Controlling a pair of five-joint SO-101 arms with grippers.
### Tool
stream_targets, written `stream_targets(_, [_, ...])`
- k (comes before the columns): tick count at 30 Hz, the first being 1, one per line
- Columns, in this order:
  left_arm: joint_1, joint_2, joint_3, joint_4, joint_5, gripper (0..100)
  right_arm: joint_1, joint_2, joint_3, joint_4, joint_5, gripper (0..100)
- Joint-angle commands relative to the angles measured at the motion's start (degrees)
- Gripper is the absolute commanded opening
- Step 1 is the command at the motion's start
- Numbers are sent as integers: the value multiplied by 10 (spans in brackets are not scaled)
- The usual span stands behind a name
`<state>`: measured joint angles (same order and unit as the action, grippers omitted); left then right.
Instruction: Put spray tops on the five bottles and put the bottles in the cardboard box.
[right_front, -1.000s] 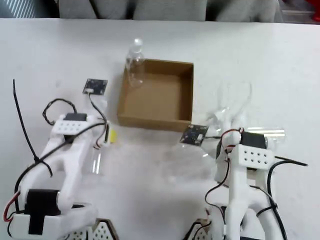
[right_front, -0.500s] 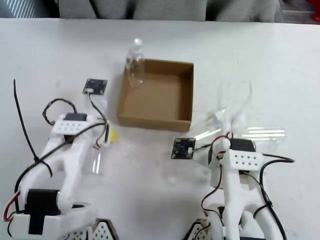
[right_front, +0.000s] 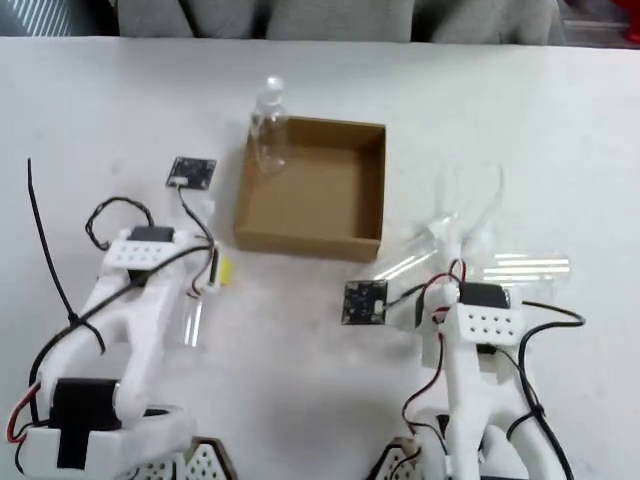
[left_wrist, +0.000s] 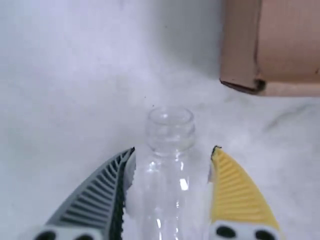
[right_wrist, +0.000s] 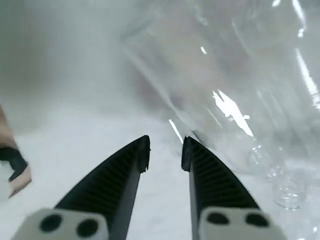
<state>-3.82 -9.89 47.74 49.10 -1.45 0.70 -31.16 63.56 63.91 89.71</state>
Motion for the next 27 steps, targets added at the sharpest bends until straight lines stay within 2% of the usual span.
stream_targets(1, [-6, -30, -3, -12, -5, 24, 0, 71, 7, -41, 7, 111])
stream_targets(15, [-5, -30, -2, -12, -6, 24, 6, 99, -20, -22, 4, 110])
stream_targets(23, [-5, -30, -2, -12, -6, 24, 65, 71, -32, -21, 7, 113])
stream_targets(27, [-5, -30, -2, -12, -6, 24, 82, 40, -31, 15, 23, 110])
